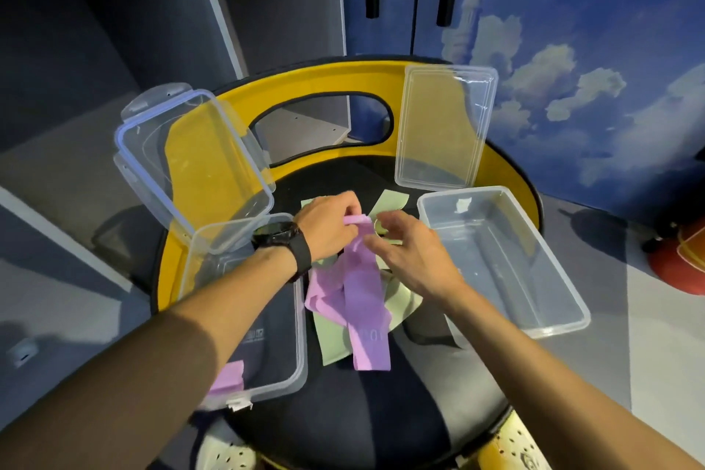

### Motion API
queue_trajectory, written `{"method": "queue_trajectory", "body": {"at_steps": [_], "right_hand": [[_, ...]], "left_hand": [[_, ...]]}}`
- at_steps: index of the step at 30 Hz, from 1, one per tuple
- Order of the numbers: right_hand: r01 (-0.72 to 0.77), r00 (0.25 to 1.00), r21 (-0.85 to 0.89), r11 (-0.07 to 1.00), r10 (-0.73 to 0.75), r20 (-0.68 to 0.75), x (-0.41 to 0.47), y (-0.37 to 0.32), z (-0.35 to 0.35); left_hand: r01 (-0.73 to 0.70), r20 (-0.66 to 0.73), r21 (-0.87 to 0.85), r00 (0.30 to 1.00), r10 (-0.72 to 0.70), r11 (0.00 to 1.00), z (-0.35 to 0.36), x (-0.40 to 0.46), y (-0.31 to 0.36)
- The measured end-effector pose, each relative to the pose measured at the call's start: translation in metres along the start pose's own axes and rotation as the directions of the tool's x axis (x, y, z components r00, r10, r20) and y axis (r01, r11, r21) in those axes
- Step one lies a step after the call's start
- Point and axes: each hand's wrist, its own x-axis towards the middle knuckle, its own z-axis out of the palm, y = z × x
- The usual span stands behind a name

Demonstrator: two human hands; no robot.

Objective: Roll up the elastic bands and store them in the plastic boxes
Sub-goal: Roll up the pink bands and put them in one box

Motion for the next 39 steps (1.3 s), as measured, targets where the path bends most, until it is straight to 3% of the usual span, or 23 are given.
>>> {"method": "queue_trajectory", "body": {"at_steps": [11, 17, 26, 32, 39], "right_hand": [[0.032, 0.999, 0.285, 0.958, -0.032, -0.005, -0.034, -0.016, -0.007], [0.098, 0.994, 0.338, 0.936, -0.075, -0.079, -0.04, -0.024, -0.02], [0.206, 0.978, 0.398, 0.894, -0.174, -0.117, -0.037, -0.074, -0.043], [0.258, 0.966, 0.44, 0.86, -0.231, -0.115, -0.033, -0.117, -0.064], [0.387, 0.922, 0.397, 0.832, -0.341, -0.183, -0.035, -0.163, -0.087]], "left_hand": [[-0.158, -0.096, -0.171, 0.985, 0.143, 0.973, -0.02, -0.057, 0.026], [-0.112, -0.062, -0.323, 0.993, 0.097, 0.94, -0.035, -0.068, 0.029], [-0.208, -0.243, -0.537, 0.966, 0.086, 0.818, -0.083, -0.069, 0.043], [-0.284, -0.315, -0.558, 0.942, 0.118, 0.779, -0.13, -0.081, 0.06], [-0.361, -0.385, -0.431, 0.902, 0.193, 0.827, -0.186, -0.091, 0.078]]}}
